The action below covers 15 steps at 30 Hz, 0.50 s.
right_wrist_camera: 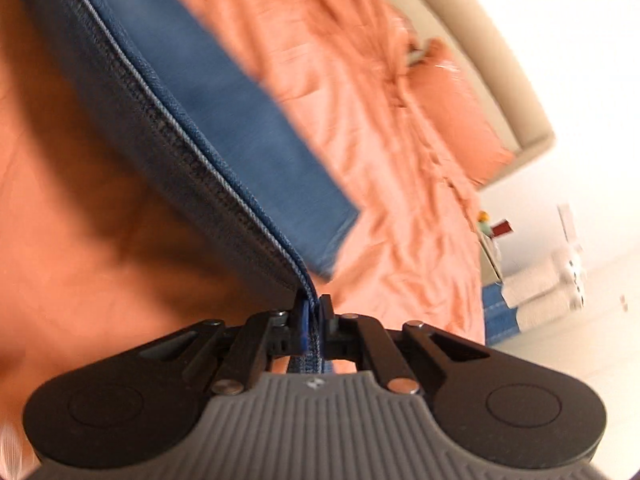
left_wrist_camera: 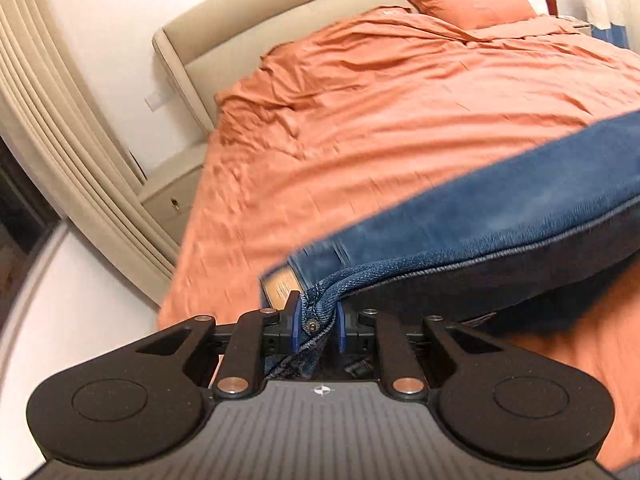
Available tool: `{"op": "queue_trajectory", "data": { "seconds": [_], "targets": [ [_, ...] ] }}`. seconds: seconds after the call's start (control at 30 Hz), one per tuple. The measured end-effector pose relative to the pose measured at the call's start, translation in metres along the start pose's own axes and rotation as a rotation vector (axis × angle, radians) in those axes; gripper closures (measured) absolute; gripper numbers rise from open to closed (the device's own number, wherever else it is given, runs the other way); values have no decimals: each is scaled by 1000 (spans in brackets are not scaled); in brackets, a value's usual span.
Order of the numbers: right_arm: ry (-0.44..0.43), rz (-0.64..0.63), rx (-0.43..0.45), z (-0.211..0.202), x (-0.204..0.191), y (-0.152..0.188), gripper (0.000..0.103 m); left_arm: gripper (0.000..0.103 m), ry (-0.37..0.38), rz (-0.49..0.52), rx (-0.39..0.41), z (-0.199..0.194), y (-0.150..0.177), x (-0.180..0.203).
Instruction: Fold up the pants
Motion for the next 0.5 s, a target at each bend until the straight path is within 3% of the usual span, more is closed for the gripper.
{"op": "queue_trajectory", "data": {
  "seconds": [0.23, 0.5],
  "targets": [
    [4, 135, -40, 79, 53, -73, 103, 84, -31, -30, -75, 81, -61, -5],
    [-66, 144, -175, 207, 40, -122, 103, 83, -20, -38, -215, 202, -72, 10]
  ]
}}
Point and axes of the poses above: each gripper's, at about its wrist camera, not at the fingertips, and z roughly the way its jaws point, x to its right, y to its underside, the point moved 5 cm from there along z, roughly the way its jaws point, and after that the axes turned 2 degrees about -z, right-handed, at the moved point
